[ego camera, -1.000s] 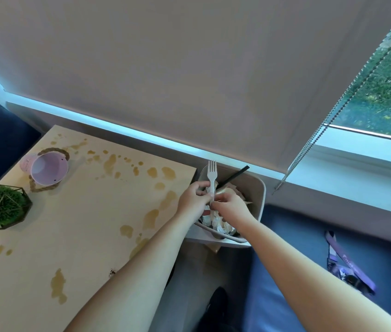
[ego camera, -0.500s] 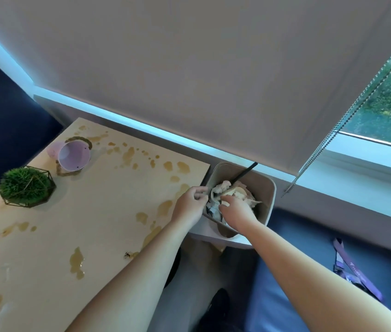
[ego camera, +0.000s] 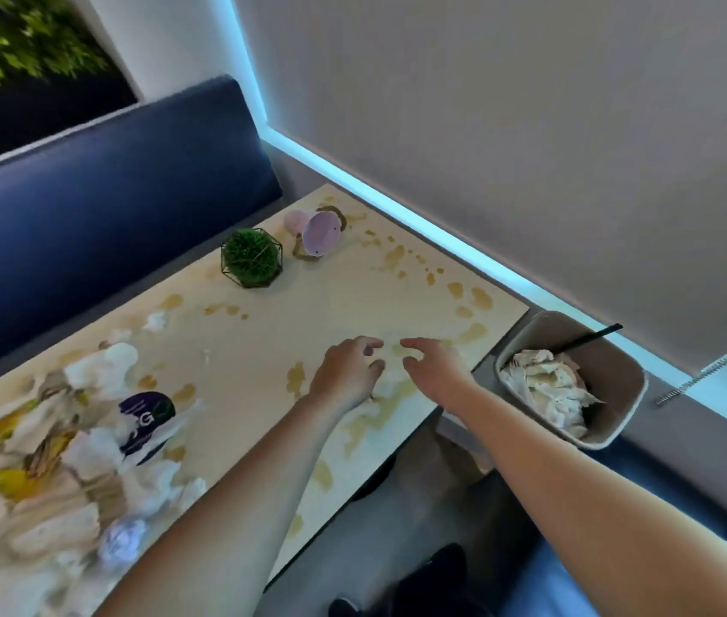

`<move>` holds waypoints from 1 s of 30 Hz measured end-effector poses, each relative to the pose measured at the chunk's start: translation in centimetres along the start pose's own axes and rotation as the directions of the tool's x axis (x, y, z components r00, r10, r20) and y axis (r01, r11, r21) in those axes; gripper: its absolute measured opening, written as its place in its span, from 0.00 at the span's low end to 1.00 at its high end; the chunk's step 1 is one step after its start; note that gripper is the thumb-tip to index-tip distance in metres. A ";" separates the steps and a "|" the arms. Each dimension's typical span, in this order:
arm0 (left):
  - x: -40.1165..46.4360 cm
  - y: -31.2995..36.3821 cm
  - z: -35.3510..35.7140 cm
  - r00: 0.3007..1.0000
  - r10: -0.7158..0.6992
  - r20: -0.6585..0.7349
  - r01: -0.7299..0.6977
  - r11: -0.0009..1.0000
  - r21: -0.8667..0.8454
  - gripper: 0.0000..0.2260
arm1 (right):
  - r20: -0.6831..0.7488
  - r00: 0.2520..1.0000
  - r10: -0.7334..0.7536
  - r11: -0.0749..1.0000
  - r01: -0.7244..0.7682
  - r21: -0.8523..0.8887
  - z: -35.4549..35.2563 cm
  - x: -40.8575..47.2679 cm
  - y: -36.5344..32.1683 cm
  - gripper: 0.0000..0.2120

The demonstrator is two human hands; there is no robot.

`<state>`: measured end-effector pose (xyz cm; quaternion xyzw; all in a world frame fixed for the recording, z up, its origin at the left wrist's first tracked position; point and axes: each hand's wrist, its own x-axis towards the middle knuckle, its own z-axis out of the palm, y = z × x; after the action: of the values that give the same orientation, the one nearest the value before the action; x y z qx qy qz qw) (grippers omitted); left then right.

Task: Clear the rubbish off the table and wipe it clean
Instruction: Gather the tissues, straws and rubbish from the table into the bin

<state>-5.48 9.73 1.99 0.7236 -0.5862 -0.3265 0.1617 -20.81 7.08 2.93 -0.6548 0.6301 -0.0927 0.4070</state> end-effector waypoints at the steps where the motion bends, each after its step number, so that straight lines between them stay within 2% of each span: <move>1: -0.9 -1.3 -1.2 1.000 -0.011 -0.026 0.012 1.000 0.012 0.16 | 0.015 1.000 -0.014 1.000 0.014 -0.010 1.1 -0.3 -1.2 0.20; 11: -10.4 -13.0 -8.7 0.963 -0.190 -0.190 0.186 0.982 -0.036 0.17 | 0.168 0.970 -0.176 0.984 0.180 -0.010 13.0 -5.0 -10.5 0.18; 15: -13.8 -16.8 -10.6 0.918 -0.274 -0.288 0.259 0.962 -0.090 0.15 | 0.213 0.935 -0.283 0.957 0.289 0.005 17.2 -6.4 -12.8 0.16; 23: -18.8 -22.3 -11.8 0.838 -0.380 -0.391 0.343 0.925 -0.164 0.13 | 0.388 0.861 -0.327 0.914 0.392 -0.100 23.1 -8.0 -14.4 0.12; 26: -19.6 -23.9 -11.7 0.825 -0.412 -0.387 0.385 0.911 -0.149 0.12 | 0.488 0.791 -0.370 0.821 0.524 -0.226 24.7 -8.2 -14.0 0.15; 30: -20.2 -25.1 -10.9 0.845 -0.389 -0.367 0.400 0.915 -0.049 0.16 | 0.614 0.680 -0.400 0.571 0.709 -0.414 25.8 -8.1 -13.3 0.25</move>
<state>18.41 33.91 0.26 0.8791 -0.3888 -0.2020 0.1878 3.99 23.46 -2.12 -0.9205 0.2616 0.1500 0.2485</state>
